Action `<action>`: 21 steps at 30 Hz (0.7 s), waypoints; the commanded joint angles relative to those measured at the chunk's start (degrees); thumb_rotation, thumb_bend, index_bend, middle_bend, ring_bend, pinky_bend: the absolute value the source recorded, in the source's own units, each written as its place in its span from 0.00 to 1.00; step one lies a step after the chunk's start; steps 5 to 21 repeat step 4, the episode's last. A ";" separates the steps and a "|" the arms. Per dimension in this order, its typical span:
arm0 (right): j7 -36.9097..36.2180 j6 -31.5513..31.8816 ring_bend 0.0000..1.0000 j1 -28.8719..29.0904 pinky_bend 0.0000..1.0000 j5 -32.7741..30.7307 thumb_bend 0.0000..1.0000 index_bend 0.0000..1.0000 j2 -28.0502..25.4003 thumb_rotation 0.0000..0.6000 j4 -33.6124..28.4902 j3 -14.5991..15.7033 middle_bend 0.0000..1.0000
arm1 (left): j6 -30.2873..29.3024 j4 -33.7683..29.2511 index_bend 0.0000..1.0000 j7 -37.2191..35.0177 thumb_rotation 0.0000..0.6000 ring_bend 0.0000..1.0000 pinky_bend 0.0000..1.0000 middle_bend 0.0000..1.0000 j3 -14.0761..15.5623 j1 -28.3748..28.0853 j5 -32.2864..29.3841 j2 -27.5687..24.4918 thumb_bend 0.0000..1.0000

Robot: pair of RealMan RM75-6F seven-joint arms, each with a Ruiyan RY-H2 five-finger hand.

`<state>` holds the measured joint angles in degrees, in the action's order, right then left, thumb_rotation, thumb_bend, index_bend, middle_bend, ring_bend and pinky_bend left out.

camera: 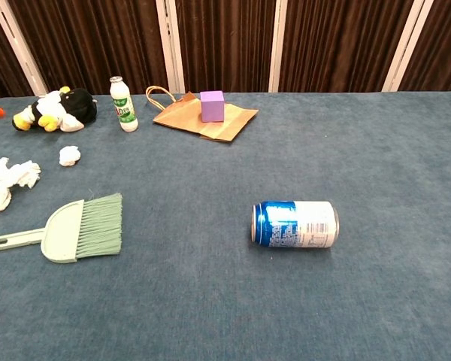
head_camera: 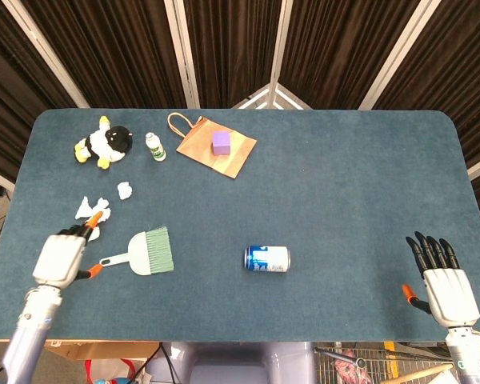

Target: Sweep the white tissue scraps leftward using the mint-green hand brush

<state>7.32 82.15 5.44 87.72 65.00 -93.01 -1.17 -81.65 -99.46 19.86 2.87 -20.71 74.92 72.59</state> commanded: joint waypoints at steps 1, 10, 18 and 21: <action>0.14 -0.03 0.00 0.01 0.00 -0.04 0.32 0.00 0.08 1.00 0.02 -0.01 0.00 | -5.04 3.67 0.00 -5.56 1.00 0.07 0.19 0.01 2.59 4.17 5.65 -2.74 0.00; 0.35 -0.15 0.00 0.09 0.00 -0.13 0.32 0.00 0.11 1.00 0.10 -0.08 0.00 | -7.29 5.26 0.00 -8.11 1.00 0.00 0.06 0.00 3.04 5.87 7.74 -3.72 0.00; 0.35 -0.15 0.00 0.09 0.00 -0.13 0.32 0.00 0.11 1.00 0.10 -0.08 0.00 | -7.29 5.26 0.00 -8.11 1.00 0.00 0.06 0.00 3.04 5.87 7.74 -3.72 0.00; 0.35 -0.15 0.00 0.09 0.00 -0.13 0.32 0.00 0.11 1.00 0.10 -0.08 0.00 | -7.29 5.26 0.00 -8.11 1.00 0.00 0.06 0.00 3.04 5.87 7.74 -3.72 0.00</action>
